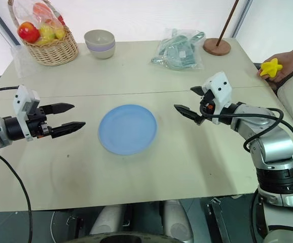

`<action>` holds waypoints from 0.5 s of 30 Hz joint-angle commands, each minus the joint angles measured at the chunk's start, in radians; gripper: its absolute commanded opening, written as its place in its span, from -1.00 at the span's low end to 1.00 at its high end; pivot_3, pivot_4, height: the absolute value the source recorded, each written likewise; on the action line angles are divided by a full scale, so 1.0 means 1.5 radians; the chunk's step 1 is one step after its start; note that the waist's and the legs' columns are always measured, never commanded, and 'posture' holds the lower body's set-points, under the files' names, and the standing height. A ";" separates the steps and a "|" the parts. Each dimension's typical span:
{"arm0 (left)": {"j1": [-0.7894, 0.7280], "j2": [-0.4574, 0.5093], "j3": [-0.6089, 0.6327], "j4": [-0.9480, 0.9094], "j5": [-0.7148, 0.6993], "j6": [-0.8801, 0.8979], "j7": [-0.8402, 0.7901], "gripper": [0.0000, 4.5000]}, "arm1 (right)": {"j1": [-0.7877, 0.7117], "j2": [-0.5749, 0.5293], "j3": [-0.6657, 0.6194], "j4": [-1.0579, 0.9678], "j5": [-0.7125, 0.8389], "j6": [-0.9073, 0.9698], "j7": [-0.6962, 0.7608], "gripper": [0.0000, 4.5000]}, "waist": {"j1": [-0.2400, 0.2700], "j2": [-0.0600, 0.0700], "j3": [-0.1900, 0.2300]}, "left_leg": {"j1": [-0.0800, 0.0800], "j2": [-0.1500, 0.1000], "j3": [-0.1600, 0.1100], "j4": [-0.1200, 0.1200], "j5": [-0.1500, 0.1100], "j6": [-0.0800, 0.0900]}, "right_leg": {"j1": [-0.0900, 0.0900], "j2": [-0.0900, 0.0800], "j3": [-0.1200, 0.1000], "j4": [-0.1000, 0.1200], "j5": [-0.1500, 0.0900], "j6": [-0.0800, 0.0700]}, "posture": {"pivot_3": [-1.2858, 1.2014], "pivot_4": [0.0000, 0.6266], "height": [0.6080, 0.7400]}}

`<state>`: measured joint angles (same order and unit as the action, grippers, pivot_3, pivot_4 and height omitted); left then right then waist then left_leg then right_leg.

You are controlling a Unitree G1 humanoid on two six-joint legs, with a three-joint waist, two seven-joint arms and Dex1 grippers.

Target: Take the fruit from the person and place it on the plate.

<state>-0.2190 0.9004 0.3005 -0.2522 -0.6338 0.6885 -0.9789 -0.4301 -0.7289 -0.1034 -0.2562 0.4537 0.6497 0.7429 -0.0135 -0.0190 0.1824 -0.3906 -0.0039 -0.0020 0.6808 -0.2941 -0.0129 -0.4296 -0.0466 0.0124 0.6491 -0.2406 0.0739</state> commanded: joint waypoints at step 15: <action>-0.016 0.005 0.005 -0.018 -0.008 -0.006 0.002 1.00 | 0.016 -0.021 -0.018 -0.035 0.006 0.000 0.003 0.97 | 0.000 0.000 0.000 | 0.000 0.000 0.000 0.000 0.000 0.000 | 0.000 0.000 0.000 0.000 0.000 0.000 | 0.03 -0.52 1.00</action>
<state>-0.2317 0.9004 0.2970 -0.2561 -0.6372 0.6890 -0.9784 -0.4008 -0.7584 -0.1036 -0.2739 0.4538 0.6564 0.7516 -0.0135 -0.0190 0.1824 -0.3906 -0.0039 -0.0019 0.6808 -0.2941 -0.0129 -0.4296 -0.0465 0.0124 0.6491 -0.2406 0.0739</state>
